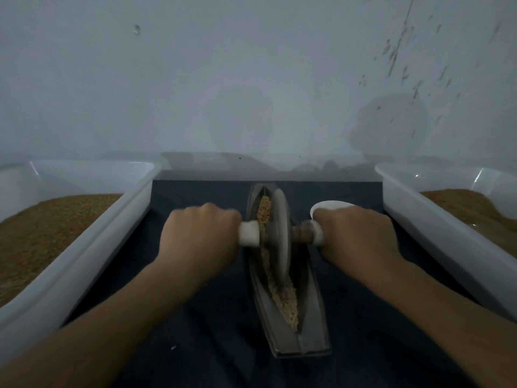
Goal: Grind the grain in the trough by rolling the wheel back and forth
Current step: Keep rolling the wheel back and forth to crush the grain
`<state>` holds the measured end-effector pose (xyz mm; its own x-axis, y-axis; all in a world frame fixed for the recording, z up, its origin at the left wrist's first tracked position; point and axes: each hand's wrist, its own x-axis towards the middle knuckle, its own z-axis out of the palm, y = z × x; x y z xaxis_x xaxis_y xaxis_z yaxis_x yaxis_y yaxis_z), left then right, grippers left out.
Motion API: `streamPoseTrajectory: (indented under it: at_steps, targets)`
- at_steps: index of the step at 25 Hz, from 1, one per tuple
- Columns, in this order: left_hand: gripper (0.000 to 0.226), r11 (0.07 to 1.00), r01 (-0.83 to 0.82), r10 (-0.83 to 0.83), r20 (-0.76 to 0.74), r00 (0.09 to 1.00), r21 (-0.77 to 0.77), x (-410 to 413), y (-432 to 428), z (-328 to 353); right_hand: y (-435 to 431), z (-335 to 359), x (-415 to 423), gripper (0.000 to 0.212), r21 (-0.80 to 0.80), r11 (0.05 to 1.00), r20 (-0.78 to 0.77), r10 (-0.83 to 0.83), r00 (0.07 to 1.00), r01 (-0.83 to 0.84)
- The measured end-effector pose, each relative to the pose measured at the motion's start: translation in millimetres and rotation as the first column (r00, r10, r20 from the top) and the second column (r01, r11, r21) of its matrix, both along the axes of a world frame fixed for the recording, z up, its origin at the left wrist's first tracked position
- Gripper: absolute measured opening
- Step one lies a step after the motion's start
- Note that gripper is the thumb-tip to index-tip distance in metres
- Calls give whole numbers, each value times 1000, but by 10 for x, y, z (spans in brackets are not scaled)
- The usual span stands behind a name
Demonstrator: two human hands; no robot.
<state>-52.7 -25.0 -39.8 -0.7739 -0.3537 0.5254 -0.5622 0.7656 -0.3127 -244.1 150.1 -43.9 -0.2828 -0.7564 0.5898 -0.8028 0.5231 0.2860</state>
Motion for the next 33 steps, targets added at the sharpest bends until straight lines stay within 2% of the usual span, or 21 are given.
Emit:
streamPoseTrajectory:
  at_steps: [2, 4, 6, 7, 10, 12, 14, 17, 19, 21, 22, 24, 26, 27, 30, 32, 33]
  targets:
    - [9, 996, -45, 42, 41, 998, 81, -284, -202, 130, -313, 56, -135, 36, 62, 996, 68, -66, 996, 62]
    - [8, 977, -83, 69, 75, 995, 196, -430, -301, 244, -479, 146, -203, 28, 52, 993, 135, -111, 985, 105]
    - [6, 985, -82, 75, 52, 996, 150, -334, -209, 228, -387, 148, -173, 30, 52, 995, 127, -95, 987, 89]
    - [11, 995, -46, 45, 9, 999, 91, -204, -116, 154, -244, 109, -102, 34, 39, 998, 103, -56, 993, 53]
    - [46, 993, 119, -120, -70, 990, -17, 241, 156, 39, 259, -14, 109, 35, -17, 995, -15, 96, 995, -96]
    - [48, 986, 168, -169, -74, 983, -21, 290, 120, -1, 385, -48, 100, 43, 13, 996, -4, 93, 996, -93]
    - [39, 997, 80, -80, -15, 997, -10, 128, 81, 71, 220, -51, 57, 46, 47, 999, 25, -22, 999, 20]
    - [7, 999, -34, 32, 49, 998, 39, -332, -185, 203, -308, 38, -138, 26, 41, 995, 182, -92, 979, 86]
    - [11, 985, -77, 65, 85, 994, 152, -479, -312, 303, -487, 133, -199, 11, 58, 993, 223, -117, 968, 107]
    - [7, 986, -81, 75, 45, 996, 147, -370, -247, 233, -402, 174, -161, 20, 68, 993, 175, -107, 979, 96]
    - [11, 992, -64, 65, 2, 998, 109, -229, -155, 134, -287, 150, -106, 28, 53, 998, 121, -48, 991, 42]
    - [38, 998, 13, -10, -53, 999, 66, 97, 62, -51, 12, 117, 90, 38, -24, 995, -4, 95, 995, -95]
    - [53, 994, 113, -112, -99, 989, 0, 297, 128, -93, 233, 115, 164, 26, -67, 981, -100, 173, 980, -180]
    - [55, 991, 135, -136, -99, 986, -10, 304, 105, -94, 267, 93, 161, 22, -59, 983, -95, 170, 981, -176]
    - [41, 1000, 11, -11, -4, 1000, -2, 29, 12, 6, 25, 37, 43, 26, 28, 1000, 22, -2, 1000, 1]
    - [14, 997, -51, 50, 20, 999, 52, -278, -166, 132, -304, 106, -86, 17, 50, 997, 133, -62, 989, 55]
    - [8, 991, -81, 78, 36, 996, 104, -380, -229, 209, -434, 168, -127, 11, 56, 996, 172, -84, 981, 75]
